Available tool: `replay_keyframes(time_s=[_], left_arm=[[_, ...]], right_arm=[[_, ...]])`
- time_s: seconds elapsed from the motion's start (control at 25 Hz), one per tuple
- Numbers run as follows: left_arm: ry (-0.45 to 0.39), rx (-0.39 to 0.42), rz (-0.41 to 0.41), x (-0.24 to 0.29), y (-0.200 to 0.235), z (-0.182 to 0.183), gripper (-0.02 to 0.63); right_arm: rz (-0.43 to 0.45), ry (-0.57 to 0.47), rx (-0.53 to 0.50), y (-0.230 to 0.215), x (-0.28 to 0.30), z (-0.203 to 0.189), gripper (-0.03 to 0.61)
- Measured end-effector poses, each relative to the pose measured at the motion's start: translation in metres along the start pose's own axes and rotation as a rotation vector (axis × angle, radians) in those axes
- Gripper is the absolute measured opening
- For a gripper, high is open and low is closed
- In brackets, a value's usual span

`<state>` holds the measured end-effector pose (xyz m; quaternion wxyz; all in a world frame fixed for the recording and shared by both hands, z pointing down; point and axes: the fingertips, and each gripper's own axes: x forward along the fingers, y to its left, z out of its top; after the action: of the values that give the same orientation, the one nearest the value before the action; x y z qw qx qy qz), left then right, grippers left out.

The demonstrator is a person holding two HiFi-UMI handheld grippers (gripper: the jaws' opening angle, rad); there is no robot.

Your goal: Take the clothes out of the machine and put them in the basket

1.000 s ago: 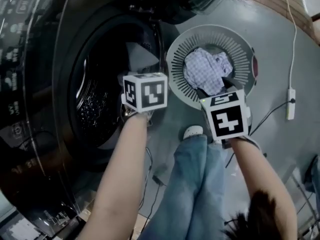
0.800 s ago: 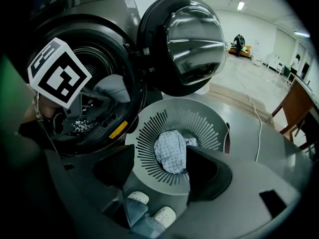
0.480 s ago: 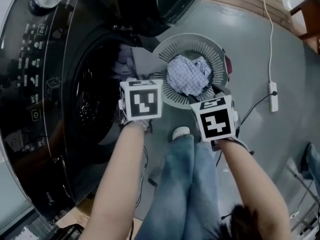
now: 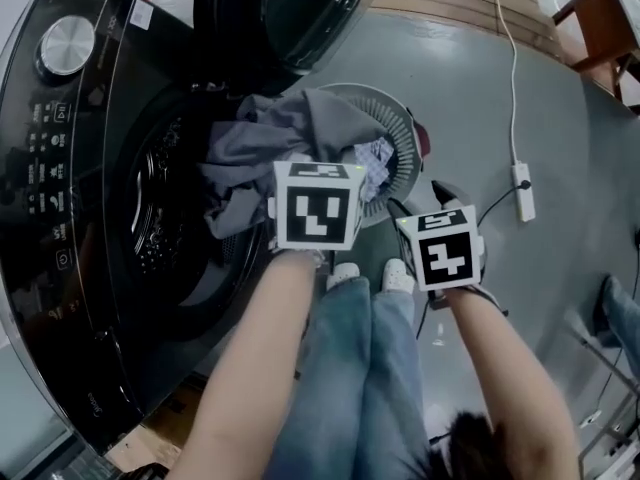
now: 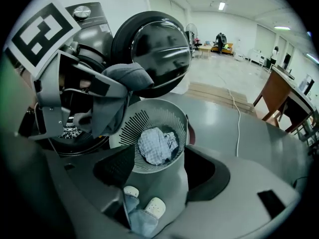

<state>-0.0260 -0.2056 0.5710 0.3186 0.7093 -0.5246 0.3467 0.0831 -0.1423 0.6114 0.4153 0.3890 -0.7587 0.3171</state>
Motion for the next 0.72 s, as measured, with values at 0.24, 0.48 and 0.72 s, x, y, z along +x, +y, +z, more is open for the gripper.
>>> replay_keyframes(time_s=[0.24, 0.48, 0.72], left_arm=[[0.015, -0.051, -0.038, 0.02, -0.01, -0.005, 0.092], [0.053, -0.084, -0.049, 0.025, 0.004, -0.02, 0.328], [0.115, -0.017, 0.07, 0.022, 0.055, -0.058, 0.383]], right_arm=[[-0.014, -0.007, 0.032, -0.014, 0.001, -0.001, 0.305], [-0.007, 0.008, 0.011, -0.008, 0.007, -0.004, 0.305], [0.017, 0.023, 0.002, 0.007, 0.02, -0.007, 0.303]])
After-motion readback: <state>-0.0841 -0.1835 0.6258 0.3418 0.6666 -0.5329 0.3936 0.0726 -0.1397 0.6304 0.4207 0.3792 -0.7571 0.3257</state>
